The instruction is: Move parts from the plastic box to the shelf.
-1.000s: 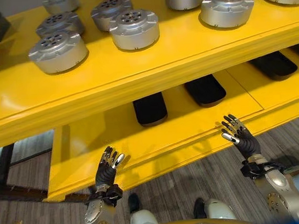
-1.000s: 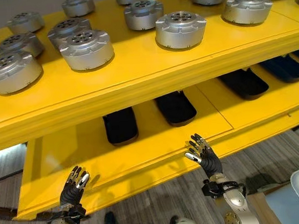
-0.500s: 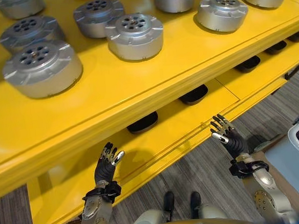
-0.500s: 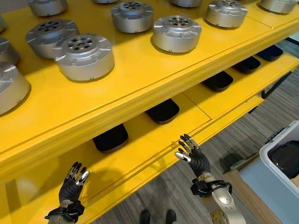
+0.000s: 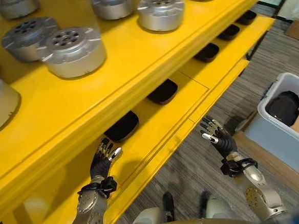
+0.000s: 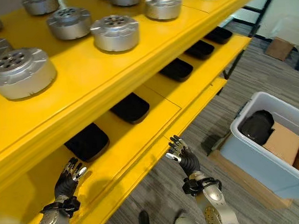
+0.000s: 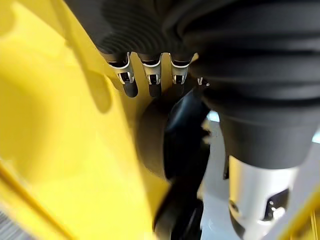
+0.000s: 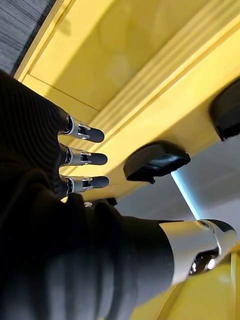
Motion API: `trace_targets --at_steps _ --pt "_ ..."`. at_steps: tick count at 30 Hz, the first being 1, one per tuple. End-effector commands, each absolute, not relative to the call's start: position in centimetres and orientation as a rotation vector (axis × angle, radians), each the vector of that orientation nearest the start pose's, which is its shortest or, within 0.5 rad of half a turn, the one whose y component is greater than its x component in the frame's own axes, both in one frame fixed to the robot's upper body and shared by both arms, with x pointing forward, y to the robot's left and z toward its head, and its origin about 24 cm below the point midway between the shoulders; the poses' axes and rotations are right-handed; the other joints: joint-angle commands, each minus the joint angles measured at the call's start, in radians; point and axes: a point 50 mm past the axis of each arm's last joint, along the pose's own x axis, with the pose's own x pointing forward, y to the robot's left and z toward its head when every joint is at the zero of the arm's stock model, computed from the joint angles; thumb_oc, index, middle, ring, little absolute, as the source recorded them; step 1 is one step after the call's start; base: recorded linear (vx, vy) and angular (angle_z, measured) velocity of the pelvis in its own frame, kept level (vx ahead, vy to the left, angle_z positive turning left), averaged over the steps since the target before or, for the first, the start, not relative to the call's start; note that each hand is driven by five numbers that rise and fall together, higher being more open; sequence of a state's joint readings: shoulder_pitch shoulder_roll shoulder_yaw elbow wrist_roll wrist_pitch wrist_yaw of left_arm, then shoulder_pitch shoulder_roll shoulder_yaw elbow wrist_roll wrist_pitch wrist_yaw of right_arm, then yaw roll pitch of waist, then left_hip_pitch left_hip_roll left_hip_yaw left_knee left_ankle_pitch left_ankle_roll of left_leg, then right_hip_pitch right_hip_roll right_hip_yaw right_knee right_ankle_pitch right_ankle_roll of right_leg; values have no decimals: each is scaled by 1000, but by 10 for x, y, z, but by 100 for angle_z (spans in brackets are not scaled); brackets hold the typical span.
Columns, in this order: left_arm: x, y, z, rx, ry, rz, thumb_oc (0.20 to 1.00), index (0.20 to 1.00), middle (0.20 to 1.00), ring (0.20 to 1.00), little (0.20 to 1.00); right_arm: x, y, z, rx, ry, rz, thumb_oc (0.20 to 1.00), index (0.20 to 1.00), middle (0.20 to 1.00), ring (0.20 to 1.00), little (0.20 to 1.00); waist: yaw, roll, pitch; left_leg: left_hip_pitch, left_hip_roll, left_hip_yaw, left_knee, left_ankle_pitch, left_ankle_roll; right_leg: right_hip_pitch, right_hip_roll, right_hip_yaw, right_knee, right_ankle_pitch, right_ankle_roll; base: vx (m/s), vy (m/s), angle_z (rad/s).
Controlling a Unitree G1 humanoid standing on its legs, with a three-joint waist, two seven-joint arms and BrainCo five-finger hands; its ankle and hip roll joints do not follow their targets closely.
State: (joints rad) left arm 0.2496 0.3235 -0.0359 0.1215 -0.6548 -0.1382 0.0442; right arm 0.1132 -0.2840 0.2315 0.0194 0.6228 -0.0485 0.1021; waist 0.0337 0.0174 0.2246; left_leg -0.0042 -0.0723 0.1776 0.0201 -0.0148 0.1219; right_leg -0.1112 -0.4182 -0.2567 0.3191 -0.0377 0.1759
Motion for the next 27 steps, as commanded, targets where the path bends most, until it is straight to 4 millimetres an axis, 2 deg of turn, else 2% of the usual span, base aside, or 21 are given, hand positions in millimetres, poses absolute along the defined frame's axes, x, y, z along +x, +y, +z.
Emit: trace_targets --at_steps 1,3,4,5,6,7,10,13,14,15,18,19,20,21,27 --pt "186 244 7 -285 107 214 1000 1000 1000 1000 1000 230 -148 32 346 55 272 1000 1000 1000 1000 1000 18 -33 -43 -6 65 -113 16 -78 -68 53 -17 -20 -215 242 18 62 -165 -46" --pt "184 246 5 -284 112 226 1000 1000 1000 1000 1000 230 -149 32 350 53 271 1000 1000 1000 1000 1000 23 -47 -46 3 84 -80 21 -91 -83 34 -76 -78 -276 315 57 90 -261 -64" --pt "181 247 2 -287 119 237 1000 1000 1000 1000 1000 225 -155 33 342 53 262 1000 1000 1000 1000 1000 18 -70 -48 20 99 -66 22 -103 -103 66 -59 -85 -313 313 70 147 -310 -61" --pt "181 246 2 -293 117 235 1000 1000 1000 1000 1000 223 -155 31 343 63 264 1000 1000 1000 1000 1000 20 -81 -53 31 97 -61 15 -106 -107 78 -59 -93 -331 340 86 228 -520 -51" --pt "182 243 -1 -310 124 238 1000 1000 1000 1000 1000 220 -165 30 326 67 230 1000 1000 1000 1000 1000 8 -82 -63 33 154 -54 29 -101 -150 89 -18 -115 -323 289 83 151 -348 -16" --pt "182 243 -1 -310 123 238 1000 1000 1000 1000 1000 220 -165 30 327 67 230 1000 1000 1000 1000 1000 7 -84 -65 29 151 -55 28 -99 -149 87 -21 -116 -323 291 84 140 -385 6" --pt "184 241 -2 -317 126 230 1000 1000 1000 1000 1000 216 -177 30 318 59 192 1000 1000 1000 1000 1000 -23 -57 -58 41 257 -56 23 -66 -206 92 45 -139 -277 152 40 114 -341 -24" --pt "183 239 -3 -328 129 219 1000 1000 1000 1000 1000 213 -184 29 307 64 174 1000 1000 1000 1000 1000 -38 -34 -56 47 301 -42 8 -34 -230 95 84 -146 -280 109 19 62 -196 -9" --pt "183 239 -3 -328 129 219 1000 1000 1000 1000 1000 213 -184 29 307 64 174 1000 1000 1000 1000 1000 -38 -34 -56 47 301 -42 8 -34 -230 95 84 -146 -280 109 19 92 -248 -6" --pt "182 235 -5 -339 136 202 1000 1000 1000 1000 1000 210 -192 28 295 73 151 1000 1000 1000 1000 1000 -53 -10 -59 45 341 -28 -8 6 -255 90 123 -140 -282 74 -3 93 -236 7" --pt "182 233 -6 -342 137 197 1000 1000 1000 1000 1000 209 -199 27 281 79 131 1000 1000 1000 1000 1000 -62 14 -56 50 369 -26 -15 58 -270 85 156 -131 -276 48 -24 73 -192 5" --pt "183 230 -5 -349 134 195 1000 1000 1000 1000 1000 210 -201 27 271 76 120 1000 1000 1000 1000 1000 -66 26 -53 45 380 -29 -14 95 -280 85 170 -127 -277 38 -33 27 -90 -9" --pt "183 230 -5 -349 134 195 1000 1000 1000 1000 1000 211 -201 27 271 76 120 1000 1000 1000 1000 1000 -66 26 -53 45 381 -30 -14 95 -280 85 170 -127 -277 38 -33 50 -149 -15" --pt "182 228 -5 -353 133 184 1000 1000 1000 1000 1000 212 -204 29 263 66 112 1000 1000 1000 1000 1000 -68 35 -52 38 397 -31 -13 129 -289 94 190 -132 -289 25 -47 48 -113 -7" --pt "182 226 -5 -359 133 188 1000 1000 1000 1000 1000 212 -201 28 283 66 120 1000 1000 1000 1000 1000 -64 51 -54 51 404 -34 -15 148 -295 111 201 -138 -291 11 -55 50 -58 7"
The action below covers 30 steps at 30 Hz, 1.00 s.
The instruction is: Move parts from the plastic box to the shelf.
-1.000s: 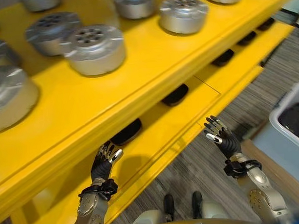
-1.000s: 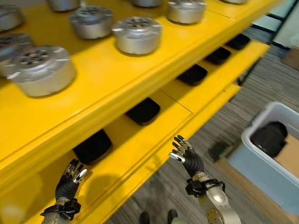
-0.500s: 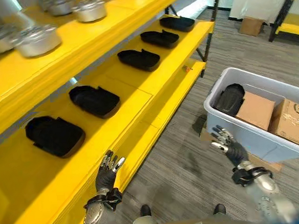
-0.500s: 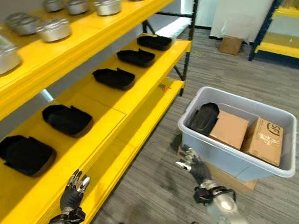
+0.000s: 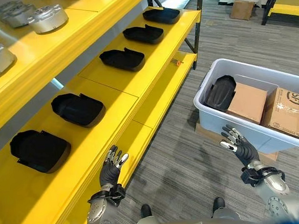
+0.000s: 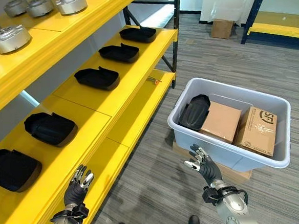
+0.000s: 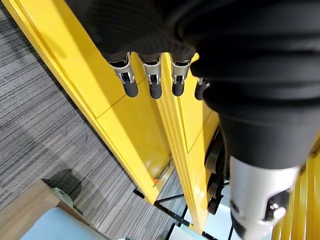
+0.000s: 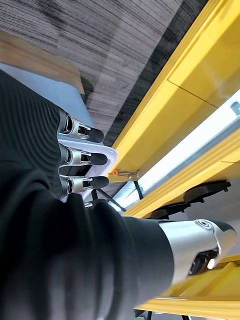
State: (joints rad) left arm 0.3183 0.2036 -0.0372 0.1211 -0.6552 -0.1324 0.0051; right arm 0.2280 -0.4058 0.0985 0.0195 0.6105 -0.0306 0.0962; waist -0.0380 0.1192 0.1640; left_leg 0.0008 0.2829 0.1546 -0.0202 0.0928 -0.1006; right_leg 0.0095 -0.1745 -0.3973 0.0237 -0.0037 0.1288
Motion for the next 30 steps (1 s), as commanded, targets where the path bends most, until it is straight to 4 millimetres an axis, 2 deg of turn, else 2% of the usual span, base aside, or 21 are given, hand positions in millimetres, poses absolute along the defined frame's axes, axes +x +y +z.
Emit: trace_targets --at_steps 1,4,5,7,8,9,10,11,13,15,16,17,18,19,21,22,24,30 --pt "184 228 -2 -355 120 191 1000 1000 1000 1000 1000 214 -198 28 288 70 132 1000 1000 1000 1000 1000 7 -48 8 43 49 -14 36 46 -72 -17 -39 12 14 -29 -15 25 -29 3" --pt "187 230 4 -349 89 193 1000 1000 1000 1000 1000 215 -193 28 294 75 157 1000 1000 1000 1000 1000 6 -43 15 44 50 -16 67 66 -68 -36 -32 34 43 -45 -29 14 -60 -10" --pt "189 233 10 -346 59 199 1000 1000 1000 1000 1000 214 -191 27 281 82 179 1000 1000 1000 1000 1000 5 -48 24 15 66 -41 175 119 -63 -49 6 70 56 -74 -66 29 -233 -28" --pt "188 234 12 -350 50 201 1000 1000 1000 1000 1000 211 -191 26 277 87 187 1000 1000 1000 1000 1000 16 -71 42 -63 64 -94 335 187 -45 -31 39 94 38 -88 -102 8 -302 -60" --pt "190 233 15 -353 36 195 1000 1000 1000 1000 1000 210 -193 28 263 78 187 1000 1000 1000 1000 1000 32 -101 76 -149 17 -163 506 214 -24 -13 50 113 29 -91 -125 -16 -275 -66" --pt "191 233 16 -354 32 195 1000 1000 1000 1000 1000 210 -193 29 252 75 192 1000 1000 1000 1000 1000 35 -112 84 -179 -6 -174 538 185 -10 -12 56 125 29 -102 -127 57 -187 -76" --pt "192 232 17 -360 25 193 1000 1000 1000 1000 1000 210 -194 29 252 74 184 1000 1000 1000 1000 1000 43 -125 90 -232 -16 -173 457 125 4 -1 51 139 19 -110 -112 153 6 -26" --pt "193 232 19 -357 20 186 1000 1000 1000 1000 1000 210 -194 29 244 73 178 1000 1000 1000 1000 1000 44 -126 89 -229 -13 -178 365 111 1 10 52 150 10 -111 -99 214 126 -34" --pt "196 229 22 -366 6 167 1000 1000 1000 1000 1000 210 -195 28 249 73 170 1000 1000 1000 1000 1000 54 -118 92 -235 9 -186 108 154 -26 25 46 173 3 -118 -73 206 200 -28" --pt "197 227 22 -362 5 149 1000 1000 1000 1000 1000 209 -195 26 242 80 170 1000 1000 1000 1000 1000 63 -103 88 -238 5 -214 -4 193 -53 40 48 193 7 -127 -62 218 191 -57" --pt "198 226 21 -360 4 144 1000 1000 1000 1000 1000 209 -196 26 240 79 168 1000 1000 1000 1000 1000 62 -95 89 -230 8 -212 -22 208 -67 55 44 203 13 -138 -55 266 307 -83" --pt "197 225 21 -367 5 135 1000 1000 1000 1000 1000 207 -190 22 256 93 187 1000 1000 1000 1000 1000 56 -88 75 -159 6 -223 -40 141 -57 58 39 238 20 -143 -43 353 534 -142" --pt "200 222 25 -370 -11 106 1000 1000 1000 1000 1000 204 -190 20 260 100 185 1000 1000 1000 1000 1000 40 -96 59 -130 -20 -163 11 60 -42 76 -10 256 -2 -110 -13 326 551 -158" --pt "199 223 25 -361 -9 103 1000 1000 1000 1000 1000 203 -189 19 258 110 190 1000 1000 1000 1000 1000 38 -100 55 -121 -31 -159 18 39 -29 77 -25 266 -4 -99 -2 267 476 -159" --pt "198 228 28 -335 -9 105 1000 1000 1000 1000 1000 199 -188 16 270 127 189 1000 1000 1000 1000 1000 30 -123 47 -108 -61 -104 54 -14 -6 73 -79 292 -16 -61 31 123 276 -85" --pt "198 229 28 -335 -9 105 1000 1000 1000 1000 1000 198 -188 16 271 127 189 1000 1000 1000 1000 1000 32 -125 47 -108 -61 -102 55 -16 -6 72 -81 294 -17 -61 32 61 212 -63" --pt "199 235 31 -312 -19 122 1000 1000 1000 1000 1000 199 -184 15 282 129 204 1000 1000 1000 1000 1000 26 -145 44 -110 -79 -62 93 -62 11 49 -115 315 -19 -41 54 26 163 -56" --pt "202 240 36 -290 -38 136 1000 1000 1000 1000 1000 198 -180 13 295 145 221 1000 1000 1000 1000 1000 15 -169 29 -118 -95 -44 125 -96 24 36 -134 312 -15 -26 70 54 76 -10"
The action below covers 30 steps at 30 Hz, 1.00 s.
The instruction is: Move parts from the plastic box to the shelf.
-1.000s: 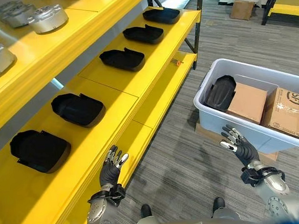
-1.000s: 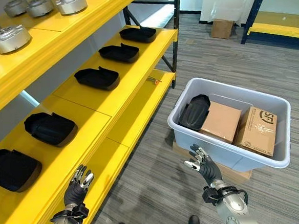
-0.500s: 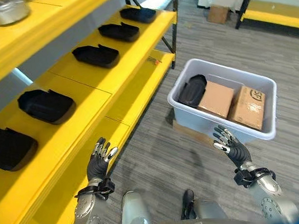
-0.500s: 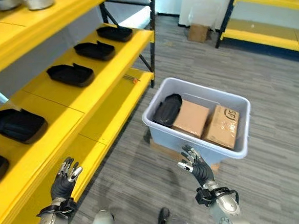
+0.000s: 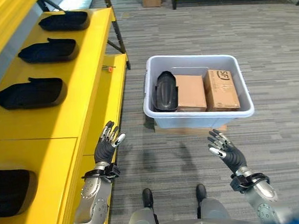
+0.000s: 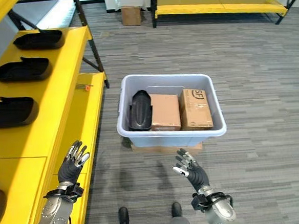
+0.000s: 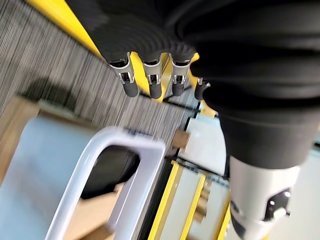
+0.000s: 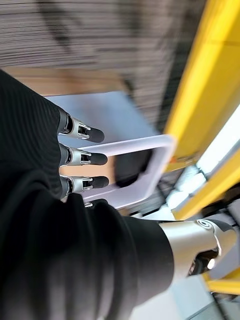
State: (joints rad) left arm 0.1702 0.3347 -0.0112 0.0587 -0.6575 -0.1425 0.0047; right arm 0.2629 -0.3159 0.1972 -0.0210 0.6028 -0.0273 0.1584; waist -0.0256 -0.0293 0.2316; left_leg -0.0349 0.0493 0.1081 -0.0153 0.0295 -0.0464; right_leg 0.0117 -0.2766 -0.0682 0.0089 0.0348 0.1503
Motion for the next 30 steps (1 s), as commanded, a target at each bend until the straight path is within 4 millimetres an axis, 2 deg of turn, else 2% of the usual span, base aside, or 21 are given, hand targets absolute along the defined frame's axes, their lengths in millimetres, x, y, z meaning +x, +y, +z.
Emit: trace_targets --at_steps 1,12,16,17,19,22,23,25,26,27,28,29,30 --pt "203 239 36 -288 -37 134 1000 1000 1000 1000 1000 198 -181 13 294 145 220 1000 1000 1000 1000 1000 1 -22 -42 -82 138 -1 118 -33 -30 36 -31 -20 0 -65 48 83 18 18" --pt "203 235 33 -289 -12 120 1000 1000 1000 1000 1000 206 -179 18 262 131 241 1000 1000 1000 1000 1000 1 -16 -58 -98 148 -35 112 -26 -40 48 -17 -48 -14 -70 40 41 -12 4" --pt "203 237 32 -282 -2 121 1000 1000 1000 1000 1000 215 -172 23 263 107 263 1000 1000 1000 1000 1000 18 -21 -53 -122 126 -73 152 -64 -19 44 -31 -49 18 -67 46 26 48 12" --pt "203 237 34 -275 -3 117 1000 1000 1000 1000 1000 216 -170 24 278 102 261 1000 1000 1000 1000 1000 22 -18 -48 -132 102 -83 176 -90 0 30 -46 -41 66 -54 55 20 144 25" --pt "203 239 35 -258 -6 112 1000 1000 1000 1000 1000 215 -170 24 291 100 258 1000 1000 1000 1000 1000 20 -15 -44 -139 77 -91 194 -106 14 15 -60 -31 108 -29 62 23 164 23" --pt "205 240 36 -233 -2 102 1000 1000 1000 1000 1000 213 -171 24 295 98 244 1000 1000 1000 1000 1000 11 -1 -40 -145 26 -104 210 -130 44 -11 -78 7 169 48 66 45 223 29" --pt "207 238 36 -231 -1 92 1000 1000 1000 1000 1000 212 -172 23 296 97 233 1000 1000 1000 1000 1000 6 12 -37 -140 -10 -112 205 -136 65 -31 -88 27 208 99 58 77 346 34" --pt "209 234 37 -231 -5 79 1000 1000 1000 1000 1000 212 -172 22 302 99 220 1000 1000 1000 1000 1000 0 26 -32 -122 -46 -108 197 -149 95 -70 -115 46 294 195 40 78 343 25" --pt "212 233 38 -232 -10 76 1000 1000 1000 1000 1000 213 -172 22 302 96 218 1000 1000 1000 1000 1000 -7 39 -20 -113 -56 -108 192 -148 106 -109 -113 48 341 215 24 51 303 24" --pt "213 232 38 -236 -11 74 1000 1000 1000 1000 1000 212 -171 22 306 93 219 1000 1000 1000 1000 1000 -12 51 -9 -98 -58 -104 181 -151 112 -142 -93 37 381 175 11 104 307 4" --pt "215 229 40 -241 -22 66 1000 1000 1000 1000 1000 212 -169 22 314 93 226 1000 1000 1000 1000 1000 -24 62 11 -56 -53 -85 149 -162 114 -209 -64 -6 376 91 0 150 188 -21" --pt "216 229 40 -245 -25 65 1000 1000 1000 1000 1000 213 -169 23 318 93 229 1000 1000 1000 1000 1000 -31 61 18 -36 -49 -76 133 -167 108 -224 -48 -31 311 56 -2 199 80 -41" --pt "215 231 40 -250 -27 74 1000 1000 1000 1000 1000 213 -169 22 322 97 231 1000 1000 1000 1000 1000 -32 56 20 -19 -52 -68 123 -174 101 -231 -58 -52 228 56 8 177 -49 -28"
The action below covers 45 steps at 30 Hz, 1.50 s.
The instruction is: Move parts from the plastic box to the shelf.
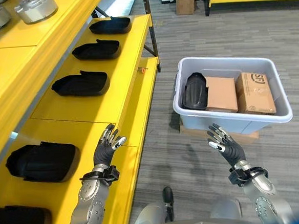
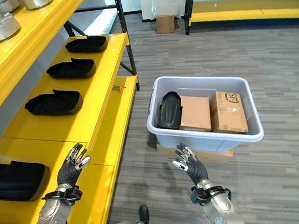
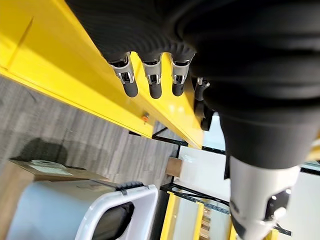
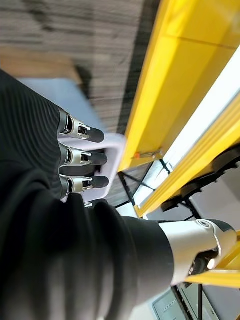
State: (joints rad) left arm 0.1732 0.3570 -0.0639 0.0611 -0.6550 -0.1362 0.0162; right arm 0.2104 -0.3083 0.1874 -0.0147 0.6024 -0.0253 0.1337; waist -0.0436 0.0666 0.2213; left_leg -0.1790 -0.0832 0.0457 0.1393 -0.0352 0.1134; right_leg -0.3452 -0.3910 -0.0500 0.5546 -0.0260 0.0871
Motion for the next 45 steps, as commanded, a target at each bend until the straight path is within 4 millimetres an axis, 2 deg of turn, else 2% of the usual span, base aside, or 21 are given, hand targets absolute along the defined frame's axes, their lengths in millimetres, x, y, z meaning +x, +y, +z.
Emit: trace_targets --at_steps 1,3,4,7,8,9,12,14,23,24,26,29,30,32,33,34,35,36,37,38,45 --pt "214 232 40 -250 -25 78 1000 1000 1000 1000 1000 213 -168 21 322 102 236 1000 1000 1000 1000 1000 -19 -40 38 144 86 -2 -40 -117 -65 135 53 -77 -374 129 83 187 -88 -13" --pt "213 234 40 -255 -30 92 1000 1000 1000 1000 1000 215 -168 23 300 100 255 1000 1000 1000 1000 1000 -27 -41 47 171 108 10 -46 -135 -89 95 28 -68 -527 177 116 253 -167 -13" --pt "210 234 36 -250 -19 94 1000 1000 1000 1000 1000 215 -167 24 286 96 268 1000 1000 1000 1000 1000 -36 -48 49 196 115 4 -38 -153 -105 92 19 -8 -572 207 137 240 -164 -11" --pt "207 232 32 -259 -7 87 1000 1000 1000 1000 1000 210 -168 23 285 100 274 1000 1000 1000 1000 1000 -30 -59 43 226 126 -7 -34 -169 -122 104 16 -13 -537 192 140 270 -237 32" --pt "208 228 34 -275 -19 87 1000 1000 1000 1000 1000 213 -167 25 245 98 291 1000 1000 1000 1000 1000 -19 -67 31 249 142 4 -37 -176 -136 116 12 -71 -518 216 156 317 -394 33" --pt "205 229 32 -304 -16 100 1000 1000 1000 1000 1000 215 -168 27 235 91 297 1000 1000 1000 1000 1000 -22 -54 14 272 193 -2 -57 -158 -160 114 39 -99 -476 162 142 387 -496 19" --pt "203 229 31 -335 -17 112 1000 1000 1000 1000 1000 217 -172 30 213 82 299 1000 1000 1000 1000 1000 -23 -32 2 285 271 -11 -72 -89 -192 104 84 -144 -399 89 106 229 -398 4" --pt "201 228 30 -348 -11 117 1000 1000 1000 1000 1000 218 -176 32 200 79 295 1000 1000 1000 1000 1000 -21 -14 -3 273 320 -20 -67 8 -213 87 123 -166 -362 43 78 178 -374 15" --pt "194 225 25 -364 18 123 1000 1000 1000 1000 1000 214 -188 32 172 91 273 1000 1000 1000 1000 1000 -10 15 -5 206 376 -42 -21 234 -231 75 220 -170 -341 -52 -13 98 -204 -12" --pt "194 225 25 -364 18 123 1000 1000 1000 1000 1000 214 -188 32 172 91 273 1000 1000 1000 1000 1000 -11 15 -7 204 376 -43 -20 234 -232 74 221 -171 -342 -51 -13 114 -237 -7" --pt "194 226 24 -364 22 121 1000 1000 1000 1000 1000 212 -188 30 166 99 273 1000 1000 1000 1000 1000 -3 1 5 133 374 -69 105 305 -227 120 255 -169 -394 -66 -53 82 -262 1" --pt "194 224 25 -364 21 112 1000 1000 1000 1000 1000 211 -190 31 158 96 267 1000 1000 1000 1000 1000 16 -34 48 22 336 -67 274 263 -199 182 265 -172 -440 -81 -74 38 -192 3" --pt "195 223 25 -363 19 105 1000 1000 1000 1000 1000 212 -191 32 154 92 261 1000 1000 1000 1000 1000 23 -38 58 -16 310 -67 240 222 -194 192 260 -171 -450 -81 -65 54 -67 -5" --pt "196 222 26 -362 17 94 1000 1000 1000 1000 1000 214 -193 35 152 76 254 1000 1000 1000 1000 1000 29 -46 71 -68 307 -61 121 179 -201 217 248 -166 -474 -80 -43 104 48 11" --pt "196 221 27 -357 13 87 1000 1000 1000 1000 1000 214 -193 37 152 68 251 1000 1000 1000 1000 1000 36 -48 76 -79 307 -65 46 174 -209 222 244 -160 -475 -80 -33 178 164 7" --pt "197 222 28 -348 9 83 1000 1000 1000 1000 1000 215 -194 39 156 53 243 1000 1000 1000 1000 1000 41 -38 77 -94 322 -67 -82 210 -228 225 248 -151 -467 -86 -20 178 196 -19" --pt "197 223 28 -342 7 85 1000 1000 1000 1000 1000 215 -194 39 157 48 238 1000 1000 1000 1000 1000 42 -35 77 -91 332 -70 -99 227 -238 230 248 -147 -462 -88 -13 174 213 -76" --pt "197 224 28 -343 3 87 1000 1000 1000 1000 1000 214 -193 39 163 48 240 1000 1000 1000 1000 1000 42 -37 78 -58 332 -73 -102 196 -232 230 249 -133 -456 -90 -8 220 412 -138" --pt "194 226 27 -342 9 87 1000 1000 1000 1000 1000 207 -190 35 205 56 237 1000 1000 1000 1000 1000 26 -39 67 -7 309 -23 -111 135 -223 250 226 -108 -484 -51 20 224 500 -165" --pt "192 232 27 -318 16 94 1000 1000 1000 1000 1000 204 -191 32 223 71 230 1000 1000 1000 1000 1000 21 -47 66 9 296 1 -109 111 -215 261 205 -93 -506 -29 34 200 506 -121" --pt "191 245 31 -278 13 132 1000 1000 1000 1000 1000 203 -188 27 251 97 224 1000 1000 1000 1000 1000 20 -89 64 1 256 40 -79 55 -192 258 147 -95 -553 23 72 34 179 2"
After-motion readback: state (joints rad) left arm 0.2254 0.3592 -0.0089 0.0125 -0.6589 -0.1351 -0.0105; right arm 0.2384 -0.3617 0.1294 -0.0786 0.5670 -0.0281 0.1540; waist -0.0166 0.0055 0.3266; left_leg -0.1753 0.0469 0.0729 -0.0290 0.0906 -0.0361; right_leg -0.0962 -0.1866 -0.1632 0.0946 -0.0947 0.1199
